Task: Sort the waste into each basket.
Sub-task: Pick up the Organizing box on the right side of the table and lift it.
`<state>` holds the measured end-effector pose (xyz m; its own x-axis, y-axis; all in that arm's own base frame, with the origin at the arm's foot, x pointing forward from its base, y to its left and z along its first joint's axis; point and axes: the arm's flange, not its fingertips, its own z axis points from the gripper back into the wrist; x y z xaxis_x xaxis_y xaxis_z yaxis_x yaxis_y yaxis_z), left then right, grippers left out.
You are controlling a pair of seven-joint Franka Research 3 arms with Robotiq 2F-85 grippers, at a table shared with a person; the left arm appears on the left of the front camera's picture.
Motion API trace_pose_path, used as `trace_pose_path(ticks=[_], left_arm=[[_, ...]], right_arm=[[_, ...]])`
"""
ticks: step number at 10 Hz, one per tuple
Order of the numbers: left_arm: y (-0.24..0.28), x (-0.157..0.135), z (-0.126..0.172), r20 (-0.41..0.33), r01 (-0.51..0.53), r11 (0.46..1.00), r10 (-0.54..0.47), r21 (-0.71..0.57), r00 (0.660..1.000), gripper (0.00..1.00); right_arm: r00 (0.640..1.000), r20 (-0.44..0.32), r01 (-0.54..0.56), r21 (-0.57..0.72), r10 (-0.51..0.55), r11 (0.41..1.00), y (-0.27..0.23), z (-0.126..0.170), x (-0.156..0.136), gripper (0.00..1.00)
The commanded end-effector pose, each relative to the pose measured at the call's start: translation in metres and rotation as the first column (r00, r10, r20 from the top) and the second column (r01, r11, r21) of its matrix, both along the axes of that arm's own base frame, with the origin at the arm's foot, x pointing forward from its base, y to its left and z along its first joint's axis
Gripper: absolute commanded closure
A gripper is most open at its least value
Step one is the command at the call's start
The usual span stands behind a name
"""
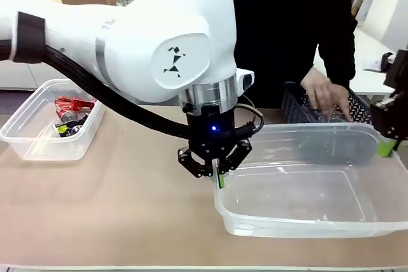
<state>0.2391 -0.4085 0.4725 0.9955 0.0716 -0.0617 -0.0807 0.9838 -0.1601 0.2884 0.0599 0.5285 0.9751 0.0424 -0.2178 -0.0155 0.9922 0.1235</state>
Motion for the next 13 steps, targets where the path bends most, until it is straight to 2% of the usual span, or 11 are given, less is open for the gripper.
trace_pose_path(ticks=[1,3,5,6,8,9,10,11,13], left_arm=[[0.030,0.000,0.023,0.056,-0.071,0.997,0.072,-0.027,0.996,0.95],[0.090,-0.004,0.040,0.090,-0.181,0.983,0.179,0.015,0.980,0.95],[0.153,-0.002,0.046,0.105,-0.193,0.979,0.186,0.059,0.977,0.95],[0.178,0.007,0.043,0.087,-0.192,0.979,0.186,0.070,0.979,0.95],[0.190,0.023,0.039,0.089,-0.157,0.985,0.150,0.074,0.985,0.95],[0.193,0.029,0.041,0.100,-0.190,0.981,0.185,0.038,0.978,0.95],[0.178,0.009,0.050,0.083,-0.138,0.990,0.135,0.035,0.987,0.95],[0.178,0.009,0.050,0.083,-0.138,0.990,0.135,0.035,0.987,0.95],[0.178,0.009,0.050,0.083,-0.138,0.990,0.135,0.035,0.987,0.95]], right_arm=[[1.000,-0.022,-0.007,0.020,0.008,1.000,0.040,0.013,0.027,0.91],[0.999,-0.040,0.016,0.048,-0.014,0.999,0.079,0.025,0.047,0.91],[0.998,-0.060,-0.028,0.135,0.036,0.990,0.114,0.039,0.049,0.91],[0.996,-0.072,-0.031,0.147,0.042,0.989,0.130,0.046,0.046,0.91],[0.993,-0.121,0.025,0.125,-0.009,0.992,0.154,0.040,0.051,0.91],[0.990,-0.137,0.042,0.122,-0.025,0.992,0.159,0.034,0.056,0.91],[0.986,-0.134,0.112,0.083,-0.100,0.990,0.159,0.023,0.066,0.91],[0.996,-0.085,-0.014,0.129,0.025,0.992,0.162,0.029,0.051,0.91],[0.996,-0.085,-0.014,0.129,0.025,0.992,0.162,0.029,0.051,0.91]])
